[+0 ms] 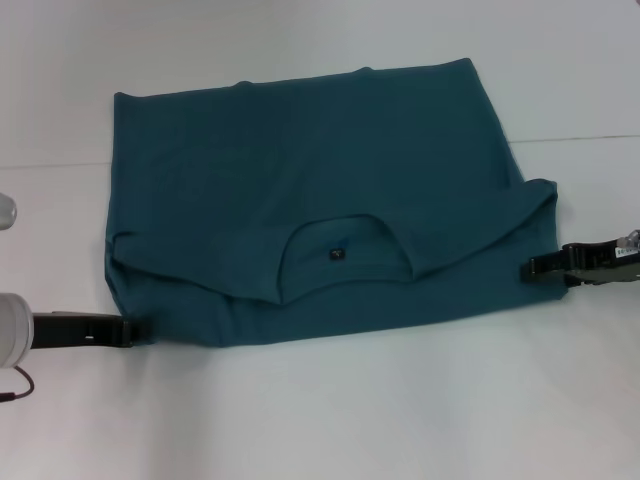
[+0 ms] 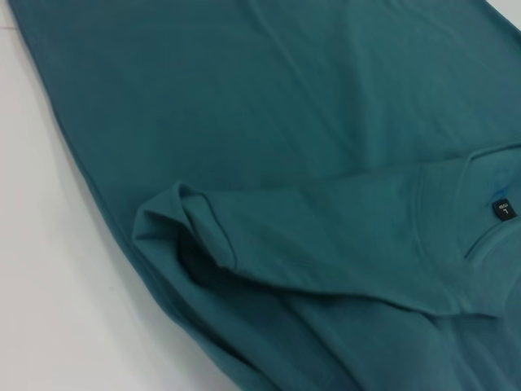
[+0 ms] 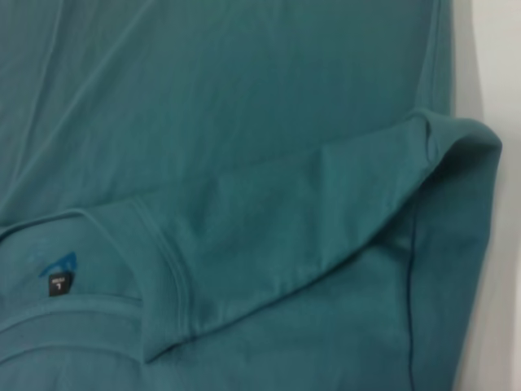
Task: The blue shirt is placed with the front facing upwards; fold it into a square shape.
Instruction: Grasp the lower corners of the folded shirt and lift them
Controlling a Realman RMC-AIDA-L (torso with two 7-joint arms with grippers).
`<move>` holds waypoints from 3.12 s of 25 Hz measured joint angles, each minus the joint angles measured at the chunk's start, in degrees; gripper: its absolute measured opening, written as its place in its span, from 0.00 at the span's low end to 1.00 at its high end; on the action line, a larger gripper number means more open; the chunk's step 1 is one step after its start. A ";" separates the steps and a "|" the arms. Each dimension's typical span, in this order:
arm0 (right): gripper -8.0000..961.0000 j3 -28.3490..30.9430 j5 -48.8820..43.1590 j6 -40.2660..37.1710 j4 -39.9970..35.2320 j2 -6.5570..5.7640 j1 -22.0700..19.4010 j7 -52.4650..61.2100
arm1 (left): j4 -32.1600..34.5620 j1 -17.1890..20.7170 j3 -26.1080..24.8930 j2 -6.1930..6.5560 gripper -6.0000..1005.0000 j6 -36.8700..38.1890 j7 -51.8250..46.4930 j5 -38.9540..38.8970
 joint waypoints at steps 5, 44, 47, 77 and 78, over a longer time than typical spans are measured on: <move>0.77 -0.02 0.35 1.72 1.02 0.19 0.21 -0.09 | 0.01 -0.03 0.00 0.00 0.06 0.05 0.01 0.00; 0.05 1.96 9.48 -1.48 -2.30 -5.33 2.42 -3.96 | -1.14 -9.20 -10.64 6.07 0.07 7.69 -0.65 0.02; 0.05 2.15 9.30 -1.20 -2.68 -5.57 2.50 -3.51 | -2.71 -10.01 -11.11 6.59 0.07 7.66 -0.63 0.01; 0.05 7.48 13.55 -17.88 -7.39 -0.51 -15.24 -7.20 | -0.89 6.09 -17.50 1.14 0.07 21.35 14.07 -6.33; 0.05 8.19 13.60 -19.03 -7.50 -0.25 -15.75 -7.51 | -0.86 6.30 -17.90 1.11 0.07 22.20 14.46 -6.34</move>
